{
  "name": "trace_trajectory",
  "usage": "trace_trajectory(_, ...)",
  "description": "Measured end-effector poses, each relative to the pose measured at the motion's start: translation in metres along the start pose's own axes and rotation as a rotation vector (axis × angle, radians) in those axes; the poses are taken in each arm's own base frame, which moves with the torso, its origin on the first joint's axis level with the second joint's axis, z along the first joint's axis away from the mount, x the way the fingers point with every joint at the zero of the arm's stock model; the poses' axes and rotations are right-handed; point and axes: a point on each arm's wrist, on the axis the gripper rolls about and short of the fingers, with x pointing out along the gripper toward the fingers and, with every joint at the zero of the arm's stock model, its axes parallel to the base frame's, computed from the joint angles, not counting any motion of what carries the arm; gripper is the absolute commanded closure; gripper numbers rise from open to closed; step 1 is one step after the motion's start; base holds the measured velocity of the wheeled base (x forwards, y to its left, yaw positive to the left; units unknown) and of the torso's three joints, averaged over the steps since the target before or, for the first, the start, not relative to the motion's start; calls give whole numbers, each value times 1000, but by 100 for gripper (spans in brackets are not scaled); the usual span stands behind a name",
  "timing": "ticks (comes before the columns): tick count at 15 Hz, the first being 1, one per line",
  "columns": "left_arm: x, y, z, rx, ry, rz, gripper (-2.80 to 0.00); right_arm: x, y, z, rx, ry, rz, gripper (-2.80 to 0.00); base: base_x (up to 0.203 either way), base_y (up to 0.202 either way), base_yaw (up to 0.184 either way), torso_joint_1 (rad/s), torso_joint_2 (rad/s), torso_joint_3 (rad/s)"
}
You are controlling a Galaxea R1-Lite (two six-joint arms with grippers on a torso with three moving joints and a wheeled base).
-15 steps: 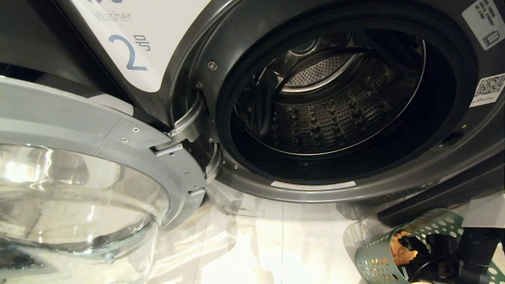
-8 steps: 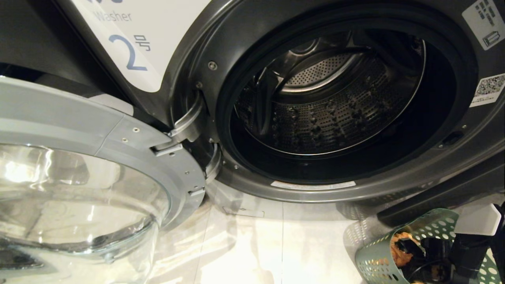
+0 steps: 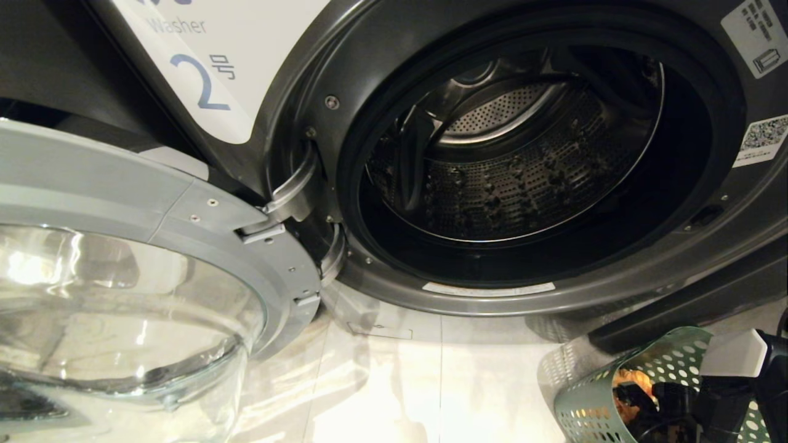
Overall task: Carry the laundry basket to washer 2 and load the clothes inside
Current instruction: Place the clothes into the washing machine
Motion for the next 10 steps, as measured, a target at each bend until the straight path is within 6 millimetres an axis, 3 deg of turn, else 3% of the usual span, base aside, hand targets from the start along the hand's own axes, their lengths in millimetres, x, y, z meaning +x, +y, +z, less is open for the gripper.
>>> trace_trajectory(7, 0, 0, 0, 0, 0, 0, 0, 2, -1, -2, -3, -16, -12, 0, 0, 0, 0, 0, 0, 0)
trace_trajectory(10, 0, 0, 0, 0, 0, 0, 0, -16, -2, 1, -11, -3, -7, 0, 0, 0, 0, 0, 0, 0)
